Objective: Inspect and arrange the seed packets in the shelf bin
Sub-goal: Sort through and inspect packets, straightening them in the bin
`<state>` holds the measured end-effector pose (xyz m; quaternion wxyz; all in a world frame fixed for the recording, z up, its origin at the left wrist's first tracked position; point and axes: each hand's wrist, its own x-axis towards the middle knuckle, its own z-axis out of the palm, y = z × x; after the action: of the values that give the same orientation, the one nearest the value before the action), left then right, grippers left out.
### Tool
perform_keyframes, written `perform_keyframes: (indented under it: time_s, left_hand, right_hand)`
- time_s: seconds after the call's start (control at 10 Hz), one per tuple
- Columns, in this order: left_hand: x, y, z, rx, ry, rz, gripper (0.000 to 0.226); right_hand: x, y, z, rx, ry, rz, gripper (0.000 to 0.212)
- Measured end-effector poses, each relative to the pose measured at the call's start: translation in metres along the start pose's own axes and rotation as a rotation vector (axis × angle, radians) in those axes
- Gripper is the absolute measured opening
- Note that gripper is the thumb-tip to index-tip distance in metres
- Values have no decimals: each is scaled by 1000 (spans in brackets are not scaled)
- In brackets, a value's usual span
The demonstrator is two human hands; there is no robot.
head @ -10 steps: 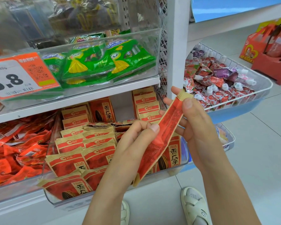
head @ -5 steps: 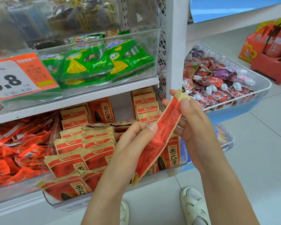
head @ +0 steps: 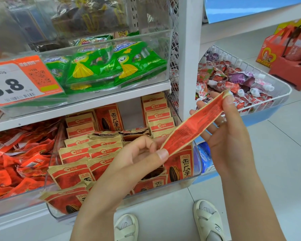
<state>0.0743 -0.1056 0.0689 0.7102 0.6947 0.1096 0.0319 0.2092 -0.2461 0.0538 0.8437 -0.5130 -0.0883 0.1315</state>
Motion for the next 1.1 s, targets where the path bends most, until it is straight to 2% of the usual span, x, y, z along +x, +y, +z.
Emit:
perform_keyframes:
  time_s: [0.1, 0.2, 0.3, 0.4, 0.5, 0.6, 0.8, 0.9, 1.1]
  left_hand:
    - [3, -2, 0, -7, 62, 5, 62]
    - [7, -8, 2, -51, 160, 49, 32]
    - [9, -9, 8, -94, 205, 88, 20]
    - [8, -6, 12, -104, 205, 136, 27]
    - [9, -8, 11, -72, 188, 155, 31]
    - [8, -11, 6, -82, 183, 158, 38]
    - [8, -12, 2, -140, 204, 145, 26]
    - [9, -13, 2, -182, 210, 136, 37]
    - [10, -14, 3, -187, 194, 160, 21]
  right_hand:
    - [-1, -1, 2, -27, -76, -16, 75]
    - [-3, 5, 3, -88, -282, -9, 121]
    - [-8, 16, 15, -180, -432, -11, 130]
    - [-12, 23, 21, -235, -481, -58, 120]
    - [-10, 27, 18, -190, -485, -49, 99]
    - [-8, 26, 16, -152, -508, -24, 106]
    - [-7, 28, 18, -141, -496, -14, 117]
    - [-7, 25, 18, -139, -507, -13, 119]
    - [-6, 20, 15, -172, -536, -16, 115]
